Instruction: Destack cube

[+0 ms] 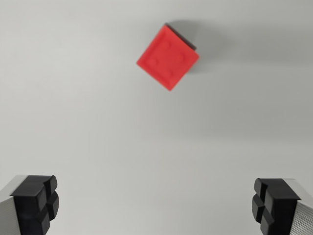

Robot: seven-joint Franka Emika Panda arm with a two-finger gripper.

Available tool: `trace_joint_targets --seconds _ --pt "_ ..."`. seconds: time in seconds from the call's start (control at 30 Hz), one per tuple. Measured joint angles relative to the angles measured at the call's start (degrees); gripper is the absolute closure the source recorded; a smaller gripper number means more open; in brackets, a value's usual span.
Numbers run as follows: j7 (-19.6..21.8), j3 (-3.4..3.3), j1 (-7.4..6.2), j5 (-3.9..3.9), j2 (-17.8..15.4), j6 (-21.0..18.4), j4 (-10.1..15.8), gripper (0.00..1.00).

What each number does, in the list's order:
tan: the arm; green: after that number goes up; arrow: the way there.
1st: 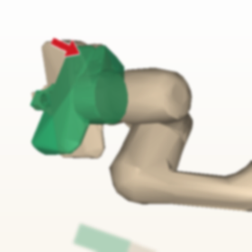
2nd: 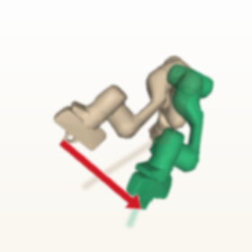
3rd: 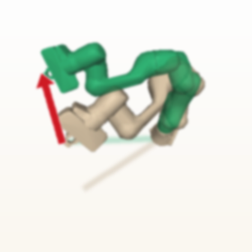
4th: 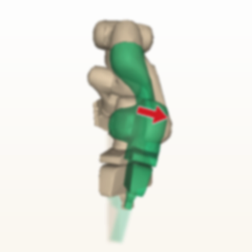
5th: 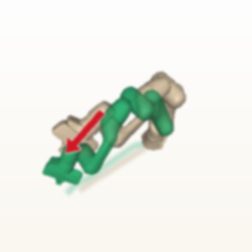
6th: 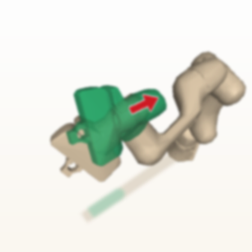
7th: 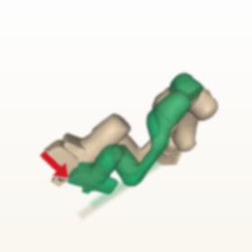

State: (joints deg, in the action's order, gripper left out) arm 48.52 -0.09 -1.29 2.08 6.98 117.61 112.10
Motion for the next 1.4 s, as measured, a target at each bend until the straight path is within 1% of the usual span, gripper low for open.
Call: trace_joint_targets --seconds 0.23,0.4,0.6,0.87,1.07,1.1,1.4 --pt "2.19 -0.11 0.0 -0.06 0.9 1.02 0.13 0.0" --pt "4.68 -0.26 0.0 -0.22 1.94 2.32 0.34 0.0" --pt "8.71 -0.5 0.0 -0.48 3.6 4.31 0.55 0.0" --pt "15.18 -0.93 0.0 -1.05 6.5 7.52 0.66 0.0" --pt "21.18 -1.33 -0.02 -1.65 9.28 10.55 0.66 0.0" --pt "21.65 -1.37 -0.03 -1.7 9.53 10.79 0.66 0.0" --pt "30.72 -2.13 -0.24 -2.87 14.15 15.22 0.06 0.0"
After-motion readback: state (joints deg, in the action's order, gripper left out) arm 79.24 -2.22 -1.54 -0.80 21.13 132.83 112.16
